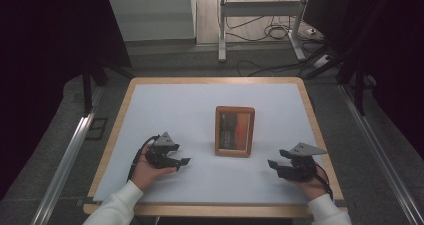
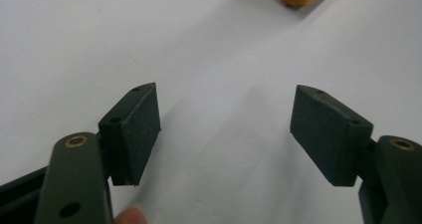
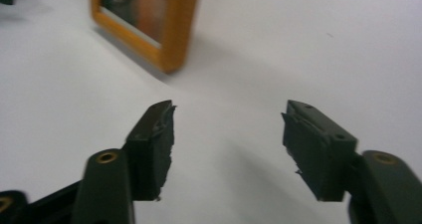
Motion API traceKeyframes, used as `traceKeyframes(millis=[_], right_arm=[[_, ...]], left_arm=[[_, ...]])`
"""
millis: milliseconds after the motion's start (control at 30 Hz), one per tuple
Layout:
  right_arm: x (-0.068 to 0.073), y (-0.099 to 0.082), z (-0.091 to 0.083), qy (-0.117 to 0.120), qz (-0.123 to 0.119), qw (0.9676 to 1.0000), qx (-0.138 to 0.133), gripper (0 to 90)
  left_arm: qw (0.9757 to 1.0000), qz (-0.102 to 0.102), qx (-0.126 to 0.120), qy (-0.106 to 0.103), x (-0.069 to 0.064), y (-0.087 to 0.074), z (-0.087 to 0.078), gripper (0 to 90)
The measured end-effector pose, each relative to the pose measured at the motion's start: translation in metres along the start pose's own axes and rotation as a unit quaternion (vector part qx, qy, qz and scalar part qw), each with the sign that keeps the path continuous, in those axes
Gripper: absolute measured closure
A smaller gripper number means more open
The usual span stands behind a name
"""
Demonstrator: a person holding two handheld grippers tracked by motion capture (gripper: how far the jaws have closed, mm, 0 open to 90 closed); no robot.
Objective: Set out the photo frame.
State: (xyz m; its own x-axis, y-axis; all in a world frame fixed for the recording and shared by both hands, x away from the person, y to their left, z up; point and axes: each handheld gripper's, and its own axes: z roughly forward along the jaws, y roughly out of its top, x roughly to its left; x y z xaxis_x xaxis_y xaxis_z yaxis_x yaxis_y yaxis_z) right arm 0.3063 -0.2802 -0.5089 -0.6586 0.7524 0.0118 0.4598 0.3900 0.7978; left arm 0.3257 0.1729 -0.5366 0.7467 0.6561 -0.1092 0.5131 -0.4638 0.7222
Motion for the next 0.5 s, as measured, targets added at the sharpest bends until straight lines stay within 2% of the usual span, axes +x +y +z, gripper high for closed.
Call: traceKeyframes(millis=[100,233,500], right_arm=[[-0.010,-0.008,-0.004,-0.016,0.017,0.9997,0.004,32.1],[-0.019,-0.013,-0.005,-0.027,0.030,0.9992,0.004,30.9],[-0.020,-0.013,-0.003,-0.030,0.028,0.9991,0.004,29.4]], left_arm=[[1.0000,0.000,0.001,0.002,0.000,0.000,0.000,27.5],[1.0000,-0.002,0.001,0.003,0.000,0.000,0.000,27.5],[1.0000,-0.003,0.002,0.004,0.000,0.000,0.001,27.2]])
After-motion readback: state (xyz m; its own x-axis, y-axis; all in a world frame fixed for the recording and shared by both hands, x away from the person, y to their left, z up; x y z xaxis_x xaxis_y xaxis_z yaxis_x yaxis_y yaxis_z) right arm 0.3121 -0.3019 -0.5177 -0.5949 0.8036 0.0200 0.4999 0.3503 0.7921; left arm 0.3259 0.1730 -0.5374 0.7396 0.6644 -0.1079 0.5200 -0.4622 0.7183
